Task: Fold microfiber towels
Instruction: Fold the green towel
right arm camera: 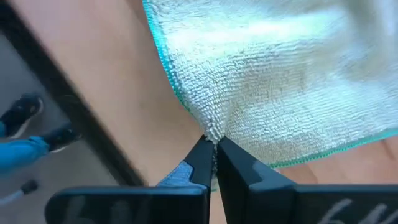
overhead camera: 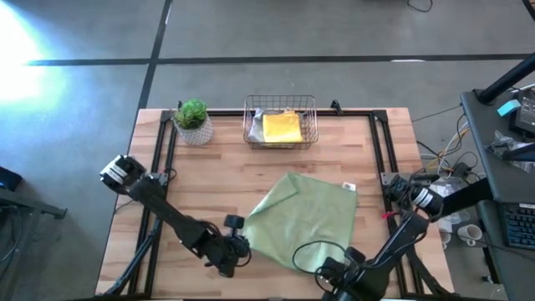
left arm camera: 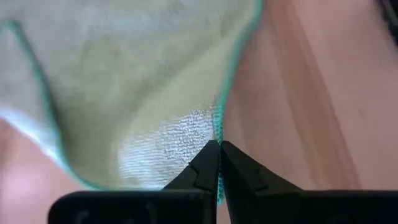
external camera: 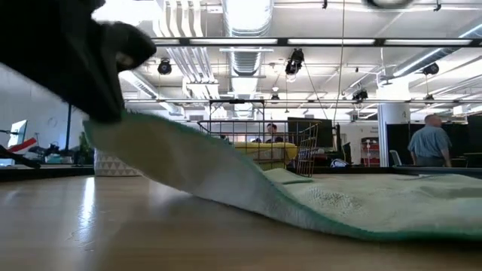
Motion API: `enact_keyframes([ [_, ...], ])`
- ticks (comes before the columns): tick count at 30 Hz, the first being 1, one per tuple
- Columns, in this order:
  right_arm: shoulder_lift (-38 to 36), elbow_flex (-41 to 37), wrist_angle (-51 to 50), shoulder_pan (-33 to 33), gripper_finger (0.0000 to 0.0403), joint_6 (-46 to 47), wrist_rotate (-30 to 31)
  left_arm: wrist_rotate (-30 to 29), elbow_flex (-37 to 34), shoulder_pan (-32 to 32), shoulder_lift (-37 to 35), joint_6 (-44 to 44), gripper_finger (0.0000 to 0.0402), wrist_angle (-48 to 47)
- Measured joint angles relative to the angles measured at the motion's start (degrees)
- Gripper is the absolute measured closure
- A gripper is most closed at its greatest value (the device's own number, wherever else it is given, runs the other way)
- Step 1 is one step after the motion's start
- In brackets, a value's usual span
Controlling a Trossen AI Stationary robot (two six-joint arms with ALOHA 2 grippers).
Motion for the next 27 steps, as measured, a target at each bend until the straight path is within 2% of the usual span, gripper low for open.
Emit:
enact_keyframes([
  [7, 0.07, 11.15, -10.51, 0.07, 0.0394, 0.46, 8.19, -1.3, 2.98, 0.04, -5.16, 4.21, 0.0401, -5.47],
  [18, 0.16, 24.49, -27.58, 0.07, 0.0394, 0.5, 16.82, -6.09, 9.14, 0.2, -14.22, 4.41, 0.0401, -18.08],
  [21, 0.15, 28.01, -30.19, 0.07, 0.0394, -0.08, 21.15, -8.22, 12.35, 0.22, -16.13, 4.49, 0.0401, -22.65],
  [27, -1.16, 33.71, -29.92, -1.11, 0.0394, -9.48, 33.05, -11.76, 19.18, 0.35, -17.81, 6.61, 0.0401, -29.7],
])
